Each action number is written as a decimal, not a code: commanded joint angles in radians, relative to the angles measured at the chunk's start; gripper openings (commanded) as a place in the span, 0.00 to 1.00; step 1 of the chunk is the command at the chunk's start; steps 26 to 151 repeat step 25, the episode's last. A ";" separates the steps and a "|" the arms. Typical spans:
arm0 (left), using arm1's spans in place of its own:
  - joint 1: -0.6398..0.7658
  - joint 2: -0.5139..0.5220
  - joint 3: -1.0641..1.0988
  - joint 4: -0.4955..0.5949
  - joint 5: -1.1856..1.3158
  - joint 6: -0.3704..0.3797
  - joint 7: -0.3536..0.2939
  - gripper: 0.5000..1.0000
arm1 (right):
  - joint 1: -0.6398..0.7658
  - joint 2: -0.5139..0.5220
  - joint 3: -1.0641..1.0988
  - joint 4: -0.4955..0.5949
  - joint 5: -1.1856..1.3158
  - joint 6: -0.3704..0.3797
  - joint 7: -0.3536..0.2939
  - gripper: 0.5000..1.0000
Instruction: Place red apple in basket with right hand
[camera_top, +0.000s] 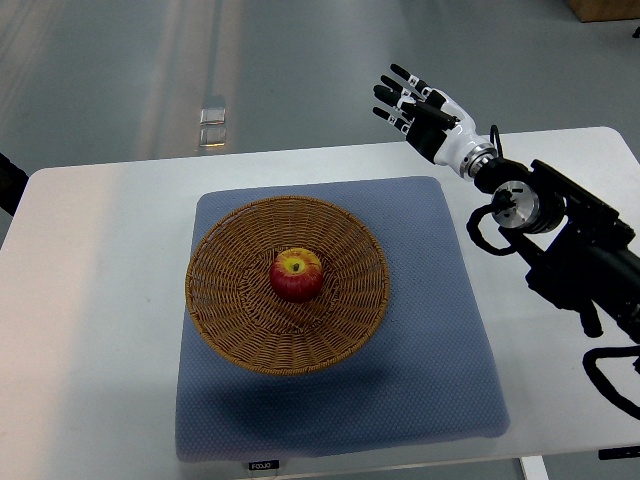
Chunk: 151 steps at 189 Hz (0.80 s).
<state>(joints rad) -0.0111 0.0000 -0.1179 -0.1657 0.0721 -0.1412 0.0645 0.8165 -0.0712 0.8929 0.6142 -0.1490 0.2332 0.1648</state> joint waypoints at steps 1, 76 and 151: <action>0.000 0.000 0.000 0.000 0.000 0.000 0.000 1.00 | -0.057 0.030 0.049 -0.007 0.000 0.000 0.055 0.84; 0.000 0.000 0.000 0.000 0.000 0.000 0.000 1.00 | -0.080 0.060 0.049 -0.024 0.002 0.000 0.076 0.85; 0.000 0.000 0.000 0.000 0.000 0.000 0.000 1.00 | -0.080 0.060 0.049 -0.024 0.002 0.000 0.076 0.85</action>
